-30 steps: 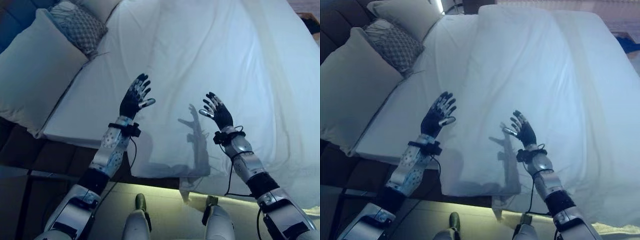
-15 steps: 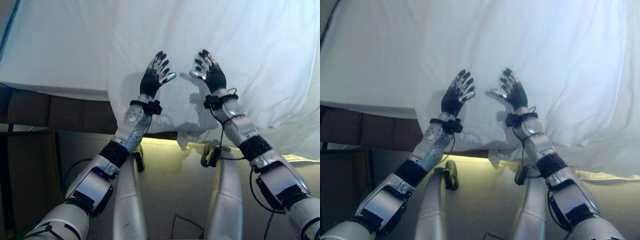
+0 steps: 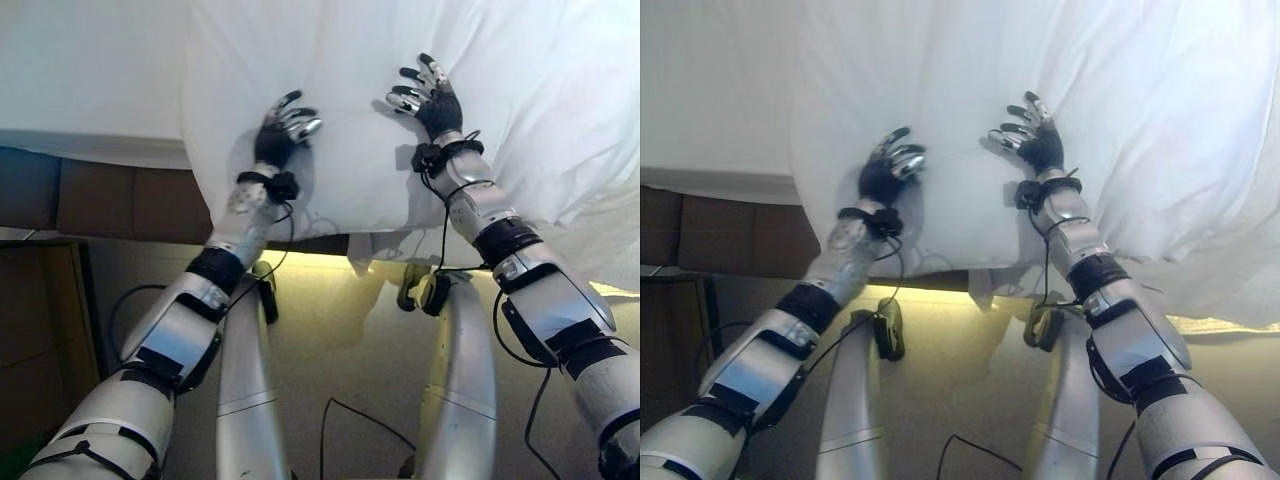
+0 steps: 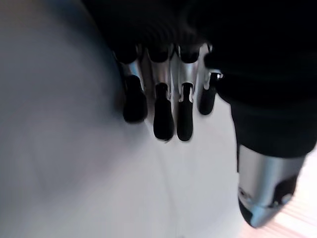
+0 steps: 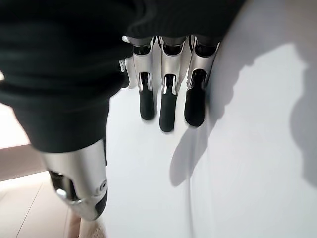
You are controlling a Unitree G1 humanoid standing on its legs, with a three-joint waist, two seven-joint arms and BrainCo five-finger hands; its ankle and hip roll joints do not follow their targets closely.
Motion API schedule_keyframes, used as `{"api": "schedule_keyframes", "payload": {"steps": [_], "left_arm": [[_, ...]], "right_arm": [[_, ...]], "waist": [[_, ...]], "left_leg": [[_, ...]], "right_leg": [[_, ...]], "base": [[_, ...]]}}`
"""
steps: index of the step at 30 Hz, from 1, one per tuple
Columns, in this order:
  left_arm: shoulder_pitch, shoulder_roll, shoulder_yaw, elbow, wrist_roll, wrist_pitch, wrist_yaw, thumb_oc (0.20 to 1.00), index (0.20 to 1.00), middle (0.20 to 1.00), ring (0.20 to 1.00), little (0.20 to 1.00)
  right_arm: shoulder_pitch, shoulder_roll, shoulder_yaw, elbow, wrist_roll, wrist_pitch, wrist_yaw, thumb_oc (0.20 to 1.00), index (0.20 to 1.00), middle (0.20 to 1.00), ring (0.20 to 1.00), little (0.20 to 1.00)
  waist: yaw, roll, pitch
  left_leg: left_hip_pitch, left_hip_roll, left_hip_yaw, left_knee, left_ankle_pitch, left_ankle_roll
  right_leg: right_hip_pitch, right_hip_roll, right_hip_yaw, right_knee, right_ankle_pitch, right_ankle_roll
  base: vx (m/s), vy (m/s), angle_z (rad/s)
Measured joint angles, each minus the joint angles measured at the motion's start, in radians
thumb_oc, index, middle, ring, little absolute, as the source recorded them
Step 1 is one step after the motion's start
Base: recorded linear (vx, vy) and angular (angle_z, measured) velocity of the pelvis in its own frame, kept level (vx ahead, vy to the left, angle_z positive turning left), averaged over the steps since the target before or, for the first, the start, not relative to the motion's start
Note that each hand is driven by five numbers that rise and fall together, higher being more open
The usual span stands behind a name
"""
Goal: Make the bed
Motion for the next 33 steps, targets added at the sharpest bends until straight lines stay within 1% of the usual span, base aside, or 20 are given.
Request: {"api": "schedule_keyframes", "payload": {"steps": [1,2,3,6,7,8,10,12,13,14,15,16,18,19,21,24,25,27,30,33], "left_arm": [[0.022,0.009,0.018,0.01,0.002,0.001,-0.003,1.0,1.0,1.0,1.0,1.0],[0.038,0.025,0.043,0.038,0.001,0.004,-0.005,1.0,1.0,1.0,1.0,1.0],[0.062,0.035,0.057,0.055,0.002,0.01,-0.006,1.0,1.0,1.0,1.0,1.0],[0.174,0.112,0.168,0.164,0.01,0.042,0.006,1.0,1.0,1.0,1.0,1.0],[0.245,0.143,0.225,0.188,0.01,0.047,0.006,1.0,1.0,1.0,1.0,1.0],[0.287,0.16,0.243,0.217,0.01,0.054,0.017,1.0,1.0,1.0,1.0,1.0],[0.411,0.185,0.35,0.267,0.009,0.065,0.038,1.0,1.0,1.0,1.0,1.0],[0.466,0.184,0.36,0.268,0.009,0.067,0.049,1.0,1.0,1.0,1.0,1.0],[0.509,0.178,0.381,0.254,0.01,0.065,0.045,1.0,1.0,1.0,1.0,1.0],[0.546,0.182,0.417,0.221,0.011,0.058,0.041,1.0,1.0,1.0,1.0,1.0],[0.548,0.186,0.428,0.222,0.01,0.055,0.043,1.0,1.0,1.0,1.0,1.0],[0.58,0.192,0.46,0.245,0.015,0.052,0.046,1.0,1.0,1.0,1.0,1.0],[0.604,0.194,0.489,0.27,0.041,0.05,0.052,1.0,1.0,1.0,1.0,1.0],[0.617,0.196,0.512,0.288,0.049,0.048,0.055,1.0,1.0,1.0,1.0,1.0],[0.644,0.196,0.528,0.31,0.08,0.048,0.063,1.0,1.0,1.0,1.0,1.0],[0.683,0.182,0.566,0.33,0.116,0.049,0.064,1.0,1.0,1.0,1.0,1.0],[0.694,0.173,0.58,0.336,0.127,0.048,0.068,1.0,1.0,1.0,1.0,1.0],[0.704,0.164,0.58,0.34,0.128,0.047,0.073,1.0,1.0,1.0,1.0,1.0],[0.699,0.144,0.578,0.332,0.13,0.04,0.076,1.0,1.0,1.0,1.0,1.0],[0.692,0.098,0.576,0.283,0.133,0.034,0.081,1.0,1.0,1.0,1.0,1.0]], "right_arm": [[0.025,-0.01,-0.014,0.004,-0.005,-0.003,0.001,1.0,1.0,1.0,1.0,1.0],[0.042,-0.035,-0.022,0.004,-0.015,-0.005,0.001,1.0,1.0,1.0,1.0,1.0],[0.059,-0.046,-0.024,0.008,-0.02,-0.006,0.001,1.0,1.0,1.0,1.0,1.0],[0.12,-0.068,-0.098,0.028,-0.057,-0.016,0.004,1.0,1.0,1.0,1.0,1.0],[0.156,-0.075,-0.135,0.027,-0.064,-0.027,0.008,1.0,1.0,1.0,1.0,1.0],[0.176,-0.086,-0.15,0.028,-0.065,-0.03,0.008,1.0,1.0,1.0,1.0,1.0],[0.236,-0.113,-0.217,0.03,-0.077,-0.041,0.014,1.0,1.0,1.0,1.0,1.0],[0.261,-0.143,-0.227,0.033,-0.081,-0.042,0.013,1.0,1.0,1.0,1.0,1.0],[0.296,-0.151,-0.265,0.036,-0.091,-0.05,0.016,1.0,1.0,1.0,1.0,1.0],[0.344,-0.153,-0.309,0.035,-0.1,-0.063,0.022,1.0,1.0,1.0,1.0,1.0],[0.363,-0.155,-0.327,0.037,-0.101,-0.066,0.022,1.0,1.0,1.0,1.0,1.0],[0.404,-0.157,-0.363,0.04,-0.103,-0.071,0.023,1.0,1.0,1.0,1.0,1.0],[0.445,-0.163,-0.387,0.053,-0.104,-0.071,0.023,1.0,1.0,1.0,1.0,1.0],[0.486,-0.166,-0.417,0.068,-0.107,-0.072,0.023,1.0,1.0,1.0,1.0,1.0],[0.518,-0.173,-0.442,0.116,-0.117,-0.072,0.023,1.0,1.0,1.0,1.0,1.0],[0.555,-0.174,-0.493,0.127,-0.125,-0.072,0.021,1.0,1.0,1.0,1.0,1.0],[0.57,-0.173,-0.513,0.137,-0.13,-0.072,0.017,1.0,1.0,1.0,1.0,1.0],[0.583,-0.174,-0.526,0.193,-0.133,-0.071,-0.003,1.0,1.0,1.0,1.0,1.0],[0.622,-0.176,-0.535,0.269,-0.133,-0.045,-0.034,1.0,1.0,1.0,1.0,1.0],[0.687,-0.171,-0.535,0.284,-0.143,-0.014,-0.066,1.0,1.0,1.0,1.0,1.0]], "waist": [[0.006,-0.002,-0.005],[0.012,-0.007,-0.026],[0.017,-0.009,-0.028],[0.015,-0.029,-0.056],[0.016,-0.042,-0.065],[0.017,-0.044,-0.067],[0.022,-0.055,-0.073],[0.034,-0.055,-0.073],[0.045,-0.056,-0.073],[0.046,-0.063,-0.078],[0.045,-0.067,-0.08],[0.044,-0.072,-0.083],[0.044,-0.077,-0.086],[0.042,-0.081,-0.088],[0.042,-0.084,-0.09],[0.041,-0.088,-0.09],[0.042,-0.089,-0.09],[0.042,-0.089,-0.088],[0.039,-0.082,-0.075],[0.039,-0.051,-0.047]], "left_leg": [[-0.002,0.0,0.001,0.002,-0.002,-0.001],[-0.015,-0.001,0.001,0.007,-0.006,-0.002],[-0.017,-0.001,0.002,0.008,-0.006,-0.002],[-0.034,-0.002,0.002,0.017,-0.012,-0.008],[-0.039,-0.004,0.002,0.019,-0.016,-0.009],[-0.041,-0.005,0.001,0.02,-0.016,-0.009],[-0.049,-0.008,0.0,0.031,-0.024,0.0],[-0.051,-0.015,0.003,0.04,-0.03,0.006],[-0.055,-0.017,0.003,0.046,-0.035,0.012],[-0.063,-0.02,0.002,0.053,-0.04,0.016],[-0.066,-0.022,0.003,0.056,-0.041,0.017],[-0.074,-0.023,0.002,0.068,-0.047,0.025],[-0.08,-0.022,0.002,0.082,-0.061,0.032],[-0.085,-0.021,0.007,0.103,-0.07,0.039],[-0.097,-0.021,0.006,0.133,-0.088,0.039],[-0.115,-0.019,0.012,0.151,-0.102,0.043],[-0.116,-0.019,0.017,0.163,-0.111,0.044],[-0.118,-0.017,0.017,0.178,-0.124,0.043],[-0.12,-0.016,0.019,0.179,-0.126,0.043],[-0.119,-0.013,0.021,0.179,-0.126,0.042]], "right_leg": [[-0.003,0.0,0.002,0.002,-0.001,0.0],[-0.018,0.0,0.004,0.005,-0.002,-0.001],[-0.019,0.0,0.004,0.006,-0.002,-0.001],[-0.036,0.0,0.005,0.015,-0.008,0.0],[-0.042,0.0,0.006,0.018,-0.011,0.001],[-0.042,-0.001,0.006,0.019,-0.013,0.003],[-0.042,-0.006,0.007,0.021,-0.019,0.01],[-0.041,-0.006,0.014,0.021,-0.022,0.015],[-0.04,-0.005,0.02,0.021,-0.026,0.022],[-0.041,-0.005,0.023,0.021,-0.031,0.03],[-0.041,-0.006,0.024,0.021,-0.031,0.03],[-0.042,-0.005,0.026,0.021,-0.032,0.032],[-0.043,-0.005,0.03,0.025,-0.037,0.037],[-0.043,-0.005,0.043,0.046,-0.044,0.04],[-0.056,-0.003,0.059,0.071,-0.061,0.066],[-0.074,-0.003,0.069,0.084,-0.062,0.067],[-0.079,-0.003,0.076,0.096,-0.068,0.073],[-0.083,-0.004,0.082,0.11,-0.077,0.077],[-0.089,-0.004,0.084,0.113,-0.079,0.077],[-0.092,-0.002,0.088,0.116,-0.079,0.077]], "base": [[0.02,-0.002,-0.04],[0.01,-0.002,-0.03],[0.0,0.0,0.0],[0.0,0.0,0.0],[0.0,0.0,0.0],[0.02,-0.007,0.08],[0.02,-0.01,0.1],[0.03,-0.012,0.05],[0.03,-0.015,0.08],[0.03,-0.015,0.1],[0.03,-0.011,0.08],[0.03,-0.015,0.04],[0.01,-0.003,0.02],[0.02,-0.001,0.1],[0.03,0.0,0.09],[0.02,-0.001,-0.03],[0.0,0.0,0.0],[0.0,0.0,0.0],[0.0,0.0,0.0],[0.0,0.0,0.0]]}}
